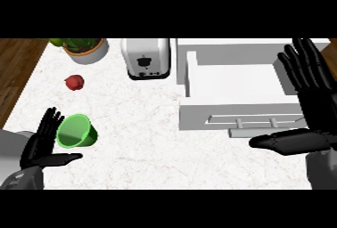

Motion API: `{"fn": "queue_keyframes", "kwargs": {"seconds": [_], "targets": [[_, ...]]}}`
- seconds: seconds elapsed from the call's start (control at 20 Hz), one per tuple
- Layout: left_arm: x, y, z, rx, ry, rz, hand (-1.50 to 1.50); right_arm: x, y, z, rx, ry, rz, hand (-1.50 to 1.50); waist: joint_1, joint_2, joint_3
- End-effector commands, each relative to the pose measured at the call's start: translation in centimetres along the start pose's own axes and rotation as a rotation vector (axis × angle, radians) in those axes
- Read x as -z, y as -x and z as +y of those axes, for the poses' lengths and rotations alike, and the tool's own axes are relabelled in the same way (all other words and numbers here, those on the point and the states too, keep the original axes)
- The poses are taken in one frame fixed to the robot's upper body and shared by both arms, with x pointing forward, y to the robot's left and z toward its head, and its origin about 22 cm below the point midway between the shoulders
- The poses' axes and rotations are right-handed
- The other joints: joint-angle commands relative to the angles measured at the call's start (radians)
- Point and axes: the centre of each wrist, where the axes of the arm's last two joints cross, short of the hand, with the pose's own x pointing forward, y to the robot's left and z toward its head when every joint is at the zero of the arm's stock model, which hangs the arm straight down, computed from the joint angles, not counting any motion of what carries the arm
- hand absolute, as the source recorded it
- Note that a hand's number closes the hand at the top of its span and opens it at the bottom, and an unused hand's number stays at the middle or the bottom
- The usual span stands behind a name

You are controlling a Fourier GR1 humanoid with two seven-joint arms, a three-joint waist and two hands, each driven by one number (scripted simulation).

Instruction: Pick up the cup, place it into the drawer and close the drawer

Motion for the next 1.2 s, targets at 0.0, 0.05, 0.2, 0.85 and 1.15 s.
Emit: {"fn": "queue_keyframes", "kwargs": {"seconds": [0.0,0.05,0.2,0.85,1.15], "targets": [[-0.9,1.3,-0.6,-0.03,0.001,-0.038,-1.5,1.0,0.2,0.6,0.007,-0.007,-0.006,-1.5,-0.003,0.005,-0.005],[-0.6,1.3,-1.0,-0.024,0.01,-0.049,-1.5,-0.1,0.5,-0.1,0.0,0.021,0.009,-1.5,0.002,0.001,-0.003],[-1.1,1.0,0.4,-0.035,0.012,-0.052,-1.5,0.8,0.8,0.6,-0.016,0.001,0.01,-1.5,0.0,0.005,-0.004],[1.4,1.3,-3.7,-0.062,0.044,-0.104,-1.5,0.6,-0.7,-0.5,-0.018,-0.022,0.004,-1.5,-0.015,0.007,-0.006],[0.9,1.9,-4.3,-0.183,0.141,-0.091,-1.5,0.2,0.3,-0.6,-0.004,-0.016,0.006,-1.5,-0.017,0.01,-0.006]]}}
